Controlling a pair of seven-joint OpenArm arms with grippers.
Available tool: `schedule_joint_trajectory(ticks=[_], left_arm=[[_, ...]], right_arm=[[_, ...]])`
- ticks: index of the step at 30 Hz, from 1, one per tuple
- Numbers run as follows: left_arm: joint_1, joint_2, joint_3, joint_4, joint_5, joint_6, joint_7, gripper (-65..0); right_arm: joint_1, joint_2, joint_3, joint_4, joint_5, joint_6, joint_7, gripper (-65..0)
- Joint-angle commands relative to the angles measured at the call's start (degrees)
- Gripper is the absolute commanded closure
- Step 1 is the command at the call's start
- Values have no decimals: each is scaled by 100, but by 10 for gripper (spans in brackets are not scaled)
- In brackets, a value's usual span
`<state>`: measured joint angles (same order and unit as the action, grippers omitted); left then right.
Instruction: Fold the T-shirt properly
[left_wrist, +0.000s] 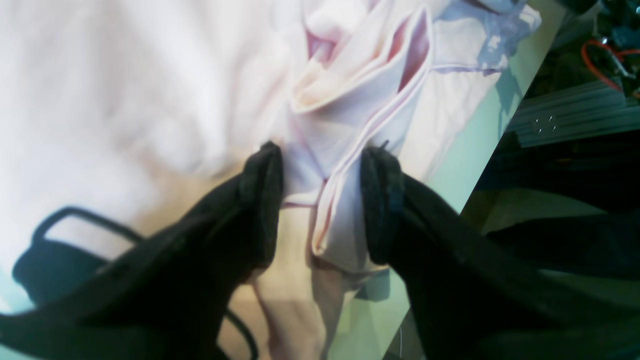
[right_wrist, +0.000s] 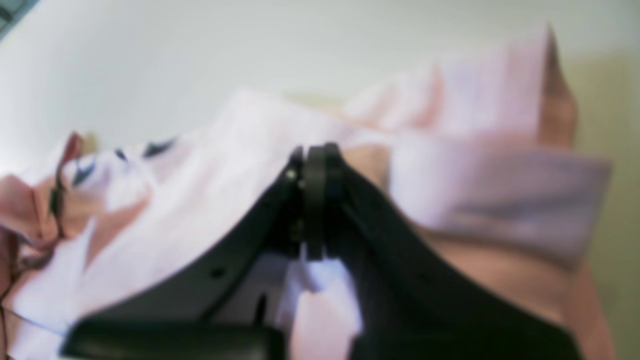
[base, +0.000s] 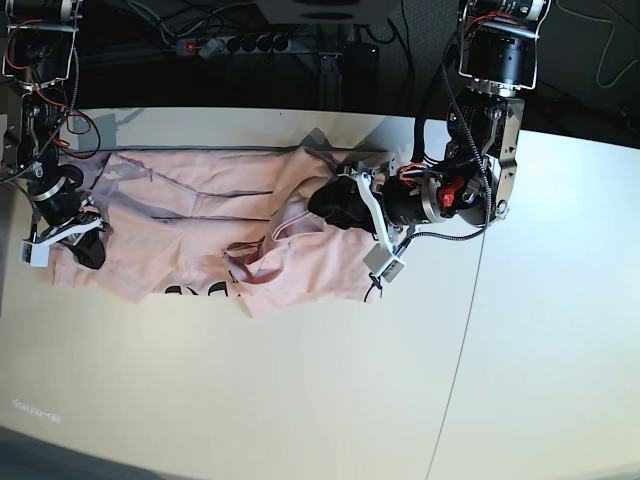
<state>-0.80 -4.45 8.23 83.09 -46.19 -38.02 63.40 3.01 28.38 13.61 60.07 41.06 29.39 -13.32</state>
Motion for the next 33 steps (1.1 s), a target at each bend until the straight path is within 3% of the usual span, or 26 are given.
schedule_joint_trajectory(ticks=[1, 7, 10, 16, 22, 29, 31, 33], left_arm=[[-81, -22, -11, 96, -92, -198, -37, -284], [-105, -48, -11, 175, -155, -198, -13, -284], [-109, -48, -11, 463, -179, -198, -13, -284], [-114, -46, -11, 903, -254, -198, -13, -284], [-127, -35, -11, 1038, -192, -198, -22, -284], [-129, -138, -11, 1016, 750, -198, -625, -284], [-133, -142, -11, 1016, 916, -198, -688, -238], [-138, -142, -11, 1014, 968, -198, -715, -114]], right_arm=[[87, 114, 81, 114, 184, 448, 168, 0], [-293, 116, 398, 129, 181, 448, 33, 0], [-321, 116, 769, 131, 247, 448, -422, 0], [-317, 181, 1198, 133, 1038, 450, -1248, 0], [-319, 372, 1200, 133, 1067, 448, -1285, 0], [-321, 413, 1200, 133, 1296, 450, -1287, 0], [-321, 415, 1200, 133, 1296, 450, -1287, 0], [-321, 413, 1200, 133, 1296, 450, -1287, 0]])
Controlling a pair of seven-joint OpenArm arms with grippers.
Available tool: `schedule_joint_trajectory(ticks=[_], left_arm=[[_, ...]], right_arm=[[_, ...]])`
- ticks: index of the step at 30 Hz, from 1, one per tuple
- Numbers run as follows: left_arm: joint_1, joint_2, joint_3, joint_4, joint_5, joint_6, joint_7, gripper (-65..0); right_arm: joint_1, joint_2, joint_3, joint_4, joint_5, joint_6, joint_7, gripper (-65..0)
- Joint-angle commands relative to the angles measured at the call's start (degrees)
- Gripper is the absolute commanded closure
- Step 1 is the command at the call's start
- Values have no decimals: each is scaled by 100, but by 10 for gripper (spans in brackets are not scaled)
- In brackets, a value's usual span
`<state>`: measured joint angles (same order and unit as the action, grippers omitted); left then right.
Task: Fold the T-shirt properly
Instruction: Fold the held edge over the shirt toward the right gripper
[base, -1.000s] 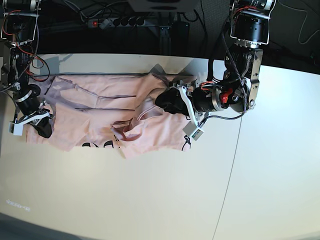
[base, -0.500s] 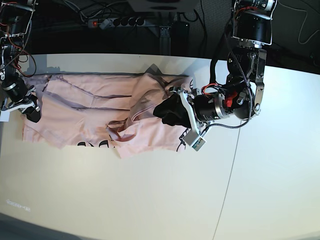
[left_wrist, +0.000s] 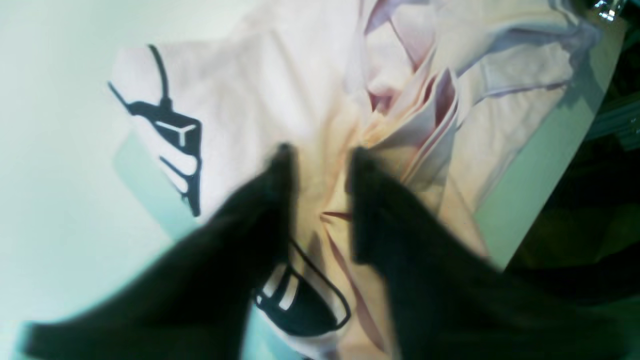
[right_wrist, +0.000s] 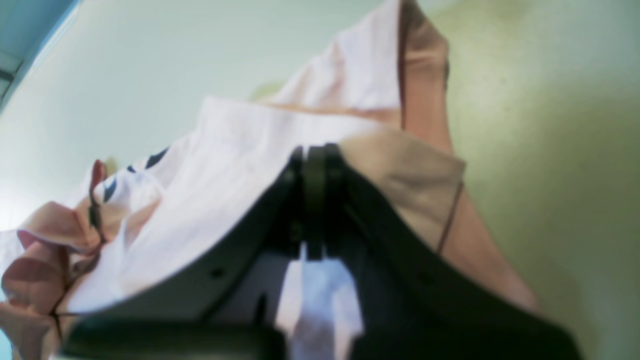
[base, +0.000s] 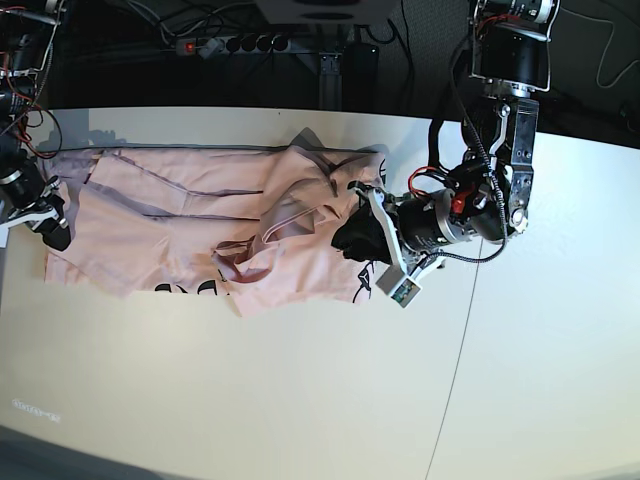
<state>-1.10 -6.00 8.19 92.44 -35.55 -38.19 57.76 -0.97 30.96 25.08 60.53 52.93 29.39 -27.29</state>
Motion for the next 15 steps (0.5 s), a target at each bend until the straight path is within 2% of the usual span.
schedule_joint_trajectory(ticks=[1, 2, 3, 12, 15], left_arm=[[-109, 13, -7, 70, -96, -181, -168, -54], [-109, 13, 2, 55, -90, -181, -201, -5], [-109, 15, 20, 35, -15, -181, -254, 0], [-177, 59, 745, 20, 1080, -181, -691, 0], [-177, 162, 835, -57, 1266, -160, -699, 0]], right_arm=[[76, 155, 52, 87, 109, 450, 109, 0], [76, 155, 52, 87, 109, 450, 109, 0], [76, 155, 52, 87, 109, 450, 109, 0], [76, 155, 52, 87, 109, 450, 20, 0], [76, 155, 52, 87, 109, 450, -20, 0]])
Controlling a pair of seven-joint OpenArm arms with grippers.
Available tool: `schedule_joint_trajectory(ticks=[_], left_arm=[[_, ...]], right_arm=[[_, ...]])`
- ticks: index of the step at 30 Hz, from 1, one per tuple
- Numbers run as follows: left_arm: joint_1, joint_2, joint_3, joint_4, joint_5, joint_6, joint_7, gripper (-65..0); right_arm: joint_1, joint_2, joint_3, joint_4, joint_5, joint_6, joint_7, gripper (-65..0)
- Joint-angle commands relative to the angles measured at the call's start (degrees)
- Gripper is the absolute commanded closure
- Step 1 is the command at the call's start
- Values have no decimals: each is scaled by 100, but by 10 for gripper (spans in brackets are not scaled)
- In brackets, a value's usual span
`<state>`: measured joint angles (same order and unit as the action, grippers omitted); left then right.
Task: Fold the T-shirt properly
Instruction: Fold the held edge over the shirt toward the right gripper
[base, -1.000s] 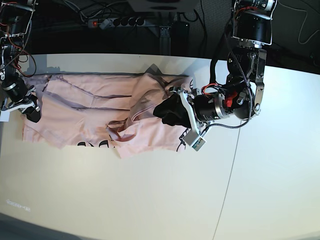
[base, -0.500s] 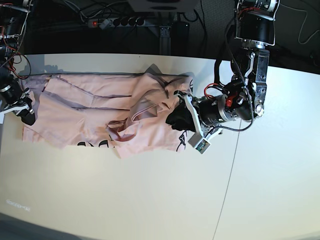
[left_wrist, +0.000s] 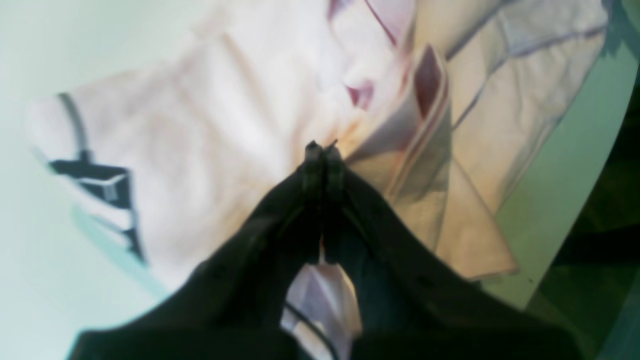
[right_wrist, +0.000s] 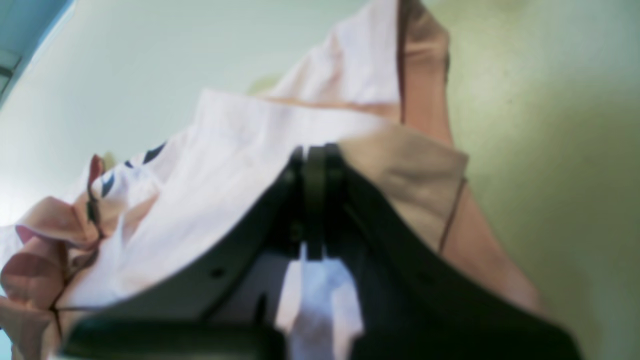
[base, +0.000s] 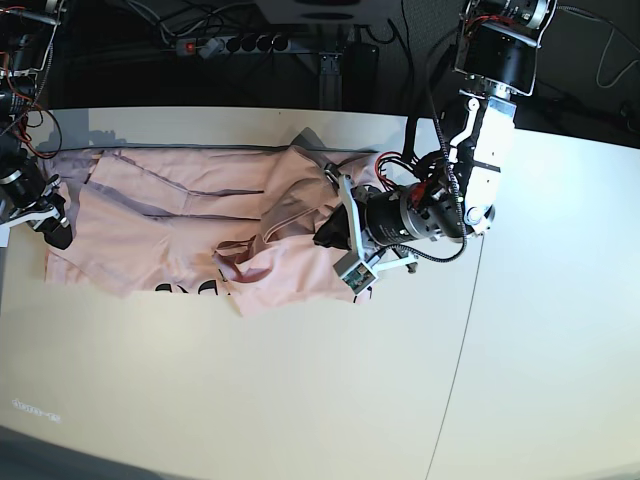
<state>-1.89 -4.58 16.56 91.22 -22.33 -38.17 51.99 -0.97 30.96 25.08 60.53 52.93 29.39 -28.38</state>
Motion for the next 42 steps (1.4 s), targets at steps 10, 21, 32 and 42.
schedule_joint_trajectory(ticks=[10, 21, 32, 42], left_arm=[[-96, 605, 358, -697, -68, -144, -160, 0], [-98, 1358, 1799, -695, -199, -146, -35, 0], [-297, 1358, 1405, -640, -278, -129, 852, 0], [-289, 1169, 192, -640, -1248, -162, 1357, 0]], right_arm=[[76, 155, 52, 87, 109, 450, 87, 0], [79, 157, 52, 87, 109, 450, 92, 0], [223, 999, 203, 87, 363, 448, -138, 0], [205, 1641, 151, -90, -326, 426, -232, -447]])
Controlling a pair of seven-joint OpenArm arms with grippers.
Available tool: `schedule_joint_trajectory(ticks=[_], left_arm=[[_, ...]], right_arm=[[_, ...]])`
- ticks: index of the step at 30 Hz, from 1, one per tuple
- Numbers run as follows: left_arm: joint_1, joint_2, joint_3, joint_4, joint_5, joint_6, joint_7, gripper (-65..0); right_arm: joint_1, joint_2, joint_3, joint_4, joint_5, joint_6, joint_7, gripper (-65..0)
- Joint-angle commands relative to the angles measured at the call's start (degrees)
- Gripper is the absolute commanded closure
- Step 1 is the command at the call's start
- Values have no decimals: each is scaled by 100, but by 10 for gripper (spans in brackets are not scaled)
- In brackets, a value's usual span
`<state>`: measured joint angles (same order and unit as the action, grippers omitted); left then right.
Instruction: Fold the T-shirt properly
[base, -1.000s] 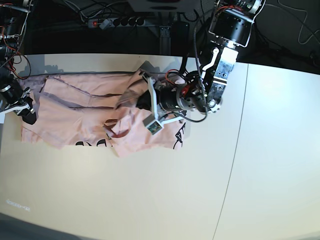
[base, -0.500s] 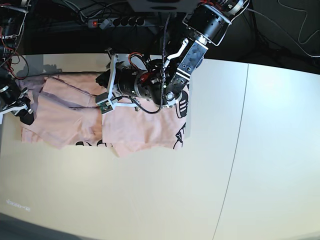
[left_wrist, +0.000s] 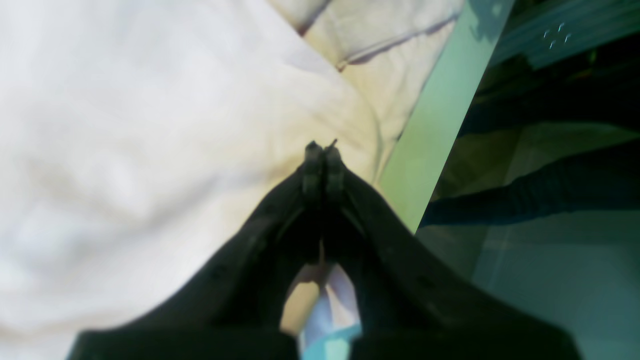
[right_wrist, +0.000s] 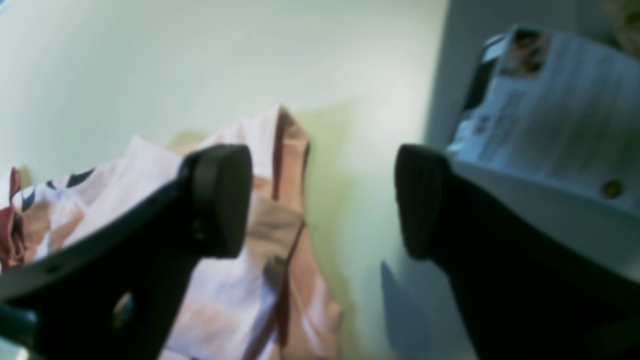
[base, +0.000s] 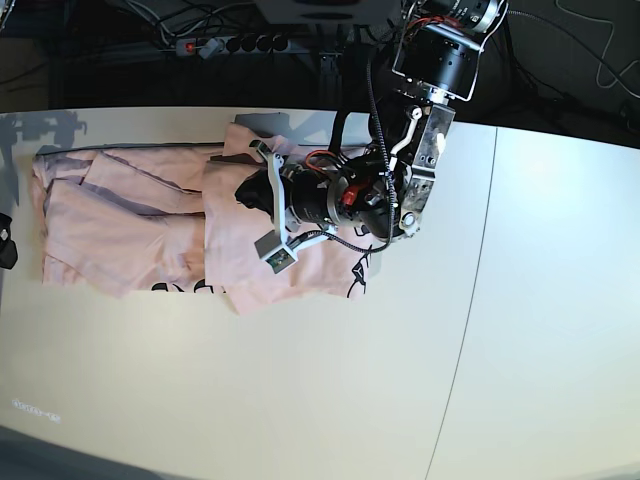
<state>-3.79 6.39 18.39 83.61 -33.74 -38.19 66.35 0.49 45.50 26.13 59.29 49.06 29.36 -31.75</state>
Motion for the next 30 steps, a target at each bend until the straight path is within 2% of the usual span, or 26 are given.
schedule_joint_trajectory(ticks=[1, 10, 19, 23, 30], left_arm=[[-98, 66, -109, 120, -151, -175, -20, 0], [-98, -625, -754, 120, -905, -181, 70, 0], [-96, -984, -1266, 120, -1281, -181, 101, 0], [-98, -1196, -1399, 120, -1580, -181, 129, 0], [-98, -1215, -1447, 120, -1668, -181, 238, 0]], right_arm=[[61, 234, -26, -50, 63, 428, 105, -447], [79, 328, -1047, -730, 66, 428, -44, -447], [79, 289, -1790, -743, 225, 431, -155, -447], [142, 114, -1980, -745, 236, 431, -181, -447], [201, -289, -1980, -754, 236, 433, -245, -447]])
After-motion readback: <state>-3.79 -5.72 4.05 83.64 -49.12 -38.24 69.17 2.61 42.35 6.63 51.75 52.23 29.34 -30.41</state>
